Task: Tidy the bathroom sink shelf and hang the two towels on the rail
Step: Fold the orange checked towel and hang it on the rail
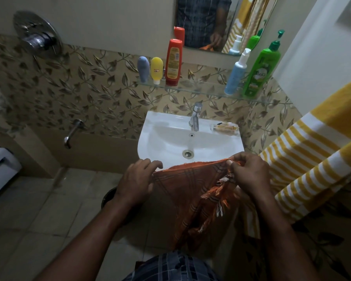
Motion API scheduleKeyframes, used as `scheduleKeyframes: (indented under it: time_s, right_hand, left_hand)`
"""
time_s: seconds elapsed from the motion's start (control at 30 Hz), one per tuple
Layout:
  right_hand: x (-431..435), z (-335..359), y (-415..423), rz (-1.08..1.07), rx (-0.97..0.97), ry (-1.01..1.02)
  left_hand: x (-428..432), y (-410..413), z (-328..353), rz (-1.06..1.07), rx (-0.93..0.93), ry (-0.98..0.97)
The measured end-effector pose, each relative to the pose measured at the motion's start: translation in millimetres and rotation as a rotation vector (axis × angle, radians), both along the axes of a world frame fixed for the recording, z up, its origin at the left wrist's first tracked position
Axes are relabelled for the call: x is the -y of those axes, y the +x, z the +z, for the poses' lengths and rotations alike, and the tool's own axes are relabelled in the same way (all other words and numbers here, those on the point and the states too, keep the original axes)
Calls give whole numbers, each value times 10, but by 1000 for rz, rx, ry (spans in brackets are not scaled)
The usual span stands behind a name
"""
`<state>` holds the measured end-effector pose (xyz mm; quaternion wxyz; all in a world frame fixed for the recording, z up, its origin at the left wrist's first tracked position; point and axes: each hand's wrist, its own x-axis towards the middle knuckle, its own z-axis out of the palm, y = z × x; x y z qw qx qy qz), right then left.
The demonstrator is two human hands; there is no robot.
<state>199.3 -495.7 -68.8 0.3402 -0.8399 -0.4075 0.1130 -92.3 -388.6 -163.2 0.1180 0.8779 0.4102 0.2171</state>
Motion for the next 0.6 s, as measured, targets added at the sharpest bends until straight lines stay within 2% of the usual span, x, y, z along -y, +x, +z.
scheduleKeyframes:
  time_s: [0.4,0.6]
  right_hand:
    - [-33,-49,-8,-5,8,-14]
    - [-40,-45,18,-25,-8,0]
  left_hand:
    - [-42,7,-7,-160,-109,35]
    - [-20,-3,34,-215,-101,62]
